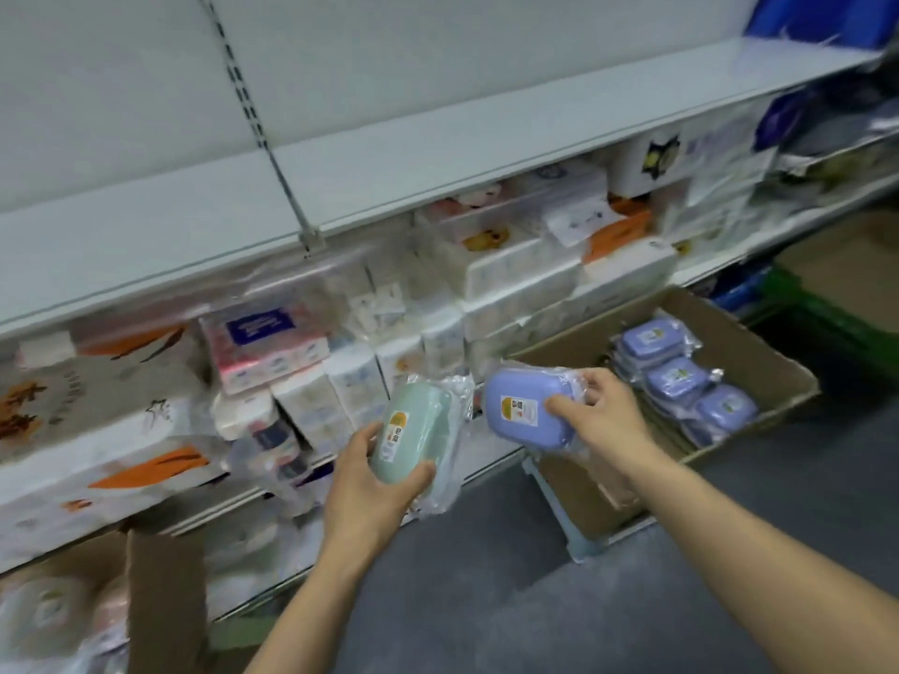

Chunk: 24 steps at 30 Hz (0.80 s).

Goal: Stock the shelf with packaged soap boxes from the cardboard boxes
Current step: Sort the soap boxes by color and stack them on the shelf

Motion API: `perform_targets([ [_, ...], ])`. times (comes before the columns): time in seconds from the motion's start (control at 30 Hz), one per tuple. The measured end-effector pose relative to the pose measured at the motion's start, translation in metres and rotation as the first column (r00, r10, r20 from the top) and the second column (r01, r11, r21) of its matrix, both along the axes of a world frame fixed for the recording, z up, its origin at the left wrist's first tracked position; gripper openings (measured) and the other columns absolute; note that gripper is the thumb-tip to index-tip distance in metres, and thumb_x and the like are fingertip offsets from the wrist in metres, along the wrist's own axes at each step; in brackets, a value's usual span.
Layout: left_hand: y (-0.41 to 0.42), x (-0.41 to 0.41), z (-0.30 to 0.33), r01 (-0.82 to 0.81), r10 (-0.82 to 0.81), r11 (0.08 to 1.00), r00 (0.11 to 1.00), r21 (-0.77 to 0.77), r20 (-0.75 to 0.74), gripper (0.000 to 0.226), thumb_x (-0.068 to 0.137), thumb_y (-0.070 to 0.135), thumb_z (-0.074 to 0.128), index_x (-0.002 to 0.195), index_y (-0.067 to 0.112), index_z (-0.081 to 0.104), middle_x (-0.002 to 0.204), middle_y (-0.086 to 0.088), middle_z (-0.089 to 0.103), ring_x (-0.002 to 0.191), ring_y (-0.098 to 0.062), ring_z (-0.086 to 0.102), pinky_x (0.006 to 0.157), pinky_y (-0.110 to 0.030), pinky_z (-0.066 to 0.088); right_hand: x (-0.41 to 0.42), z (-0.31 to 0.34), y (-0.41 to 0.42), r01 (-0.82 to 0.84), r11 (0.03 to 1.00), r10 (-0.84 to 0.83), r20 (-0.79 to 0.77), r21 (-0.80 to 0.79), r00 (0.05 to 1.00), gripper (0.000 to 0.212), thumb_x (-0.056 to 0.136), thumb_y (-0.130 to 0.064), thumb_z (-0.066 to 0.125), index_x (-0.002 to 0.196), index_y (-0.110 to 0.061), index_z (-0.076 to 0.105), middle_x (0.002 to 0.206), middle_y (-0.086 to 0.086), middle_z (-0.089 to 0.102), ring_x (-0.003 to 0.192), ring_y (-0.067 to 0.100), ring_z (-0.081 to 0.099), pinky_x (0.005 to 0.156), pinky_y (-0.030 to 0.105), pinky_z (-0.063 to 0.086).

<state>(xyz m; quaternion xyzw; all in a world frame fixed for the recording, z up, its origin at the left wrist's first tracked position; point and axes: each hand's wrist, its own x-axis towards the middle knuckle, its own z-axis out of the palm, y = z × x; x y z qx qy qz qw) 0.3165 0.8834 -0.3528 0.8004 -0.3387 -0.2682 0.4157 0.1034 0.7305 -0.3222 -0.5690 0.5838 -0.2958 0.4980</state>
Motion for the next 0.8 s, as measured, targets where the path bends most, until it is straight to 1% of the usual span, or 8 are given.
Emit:
perform_targets([
  [0.1, -0.06, -0.061, -0.012, 0.025, -0.024, 1.0, 0.999, 0.009, -0.031, 0.078, 0.048, 0.063, 0.07, 0.119, 0.039, 0.05, 0.119, 0.009, 0.059, 0.104, -0.011, 0.059, 0.093, -0.04, 0.051, -0.07, -0.01, -0.056, 0.026, 0.999, -0.024, -0.048, 0.039, 0.999, 0.033, 0.08, -0.009, 0.074, 0.108, -0.01, 0.057, 0.107, 0.012, 0.066, 0.096, 0.027, 0.065, 0.085, 0.047, 0.054],
  [0.2, -0.108, -0.107, -0.024, 0.054, -0.053, 0.998, 0.998, 0.029, -0.034, 0.082, 0.049, 0.063, 0.07, 0.124, 0.036, 0.052, 0.12, 0.011, 0.059, 0.107, -0.01, 0.058, 0.094, -0.039, 0.051, -0.124, -0.023, -0.101, 0.044, 0.997, -0.037, -0.114, 0.064, 0.993, 0.031, 0.082, -0.009, 0.073, 0.109, -0.009, 0.057, 0.102, 0.01, 0.064, 0.091, 0.024, 0.061, 0.076, 0.037, 0.05],
  [0.27, -0.134, -0.133, -0.03, 0.083, -0.081, 0.995, 0.996, 0.048, -0.028, 0.079, 0.052, 0.059, 0.073, 0.124, 0.035, 0.052, 0.12, 0.011, 0.059, 0.106, -0.008, 0.058, 0.094, -0.038, 0.05, -0.153, -0.038, -0.128, 0.053, 0.996, -0.041, -0.153, 0.072, 0.987, 0.03, 0.082, -0.007, 0.073, 0.108, -0.007, 0.058, 0.1, 0.012, 0.062, 0.089, 0.025, 0.059, 0.076, 0.035, 0.047],
  [0.43, -0.186, -0.169, -0.052, 0.185, -0.192, 0.975, 0.98, 0.123, 0.049, 0.078, 0.061, 0.05, 0.079, 0.131, 0.032, 0.049, 0.123, 0.012, 0.055, 0.111, -0.01, 0.055, 0.098, -0.036, 0.047, -0.204, -0.084, -0.173, 0.074, 0.982, -0.033, -0.23, 0.172, 0.973, 0.045, 0.084, -0.011, 0.071, 0.126, -0.007, 0.056, 0.115, 0.012, 0.061, 0.107, 0.03, 0.059, 0.093, 0.043, 0.049],
  [0.6, -0.24, -0.194, -0.085, 0.31, -0.347, 0.918, 0.93, 0.248, 0.123, 0.084, 0.065, 0.046, 0.079, 0.138, 0.028, 0.043, 0.13, 0.006, 0.05, 0.117, -0.015, 0.05, 0.097, -0.031, 0.044, -0.235, -0.123, -0.227, 0.08, 0.968, -0.017, -0.257, 0.237, 0.966, 0.054, 0.087, -0.018, 0.069, 0.137, -0.009, 0.05, 0.131, 0.014, 0.058, 0.116, 0.034, 0.057, 0.101, 0.049, 0.045],
  [0.67, -0.261, -0.201, -0.104, 0.347, -0.404, 0.882, 0.905, 0.319, 0.132, 0.088, 0.065, 0.045, 0.078, 0.141, 0.028, 0.039, 0.135, 0.002, 0.045, 0.12, -0.018, 0.048, 0.098, -0.032, 0.044, -0.243, -0.141, -0.254, 0.087, 0.963, -0.019, -0.254, 0.257, 0.967, 0.053, 0.088, -0.021, 0.068, 0.137, -0.012, 0.05, 0.131, 0.012, 0.059, 0.114, 0.033, 0.059, 0.1, 0.049, 0.047],
  [0.73, -0.279, -0.205, -0.129, 0.396, -0.471, 0.836, 0.873, 0.38, 0.126, 0.092, 0.066, 0.043, 0.079, 0.145, 0.028, 0.035, 0.139, -0.001, 0.04, 0.125, -0.022, 0.044, 0.102, -0.034, 0.041, -0.246, -0.153, -0.279, 0.091, 0.957, -0.022, -0.246, 0.274, 0.969, 0.048, 0.091, -0.02, 0.065, 0.135, -0.009, 0.051, 0.129, 0.012, 0.06, 0.11, 0.03, 0.061, 0.096, 0.043, 0.049],
  [0.8, -0.294, -0.207, -0.156, 0.439, -0.529, 0.791, 0.841, 0.426, 0.116, 0.093, 0.068, 0.042, 0.08, 0.147, 0.027, 0.032, 0.141, -0.003, 0.037, 0.128, -0.023, 0.04, 0.105, -0.031, 0.037, -0.246, -0.164, -0.303, 0.082, 0.95, -0.013, -0.224, 0.3, 0.975, 0.037, 0.095, -0.015, 0.059, 0.13, -0.004, 0.053, 0.119, 0.01, 0.062, 0.095, 0.023, 0.063, 0.076, 0.029, 0.052],
])
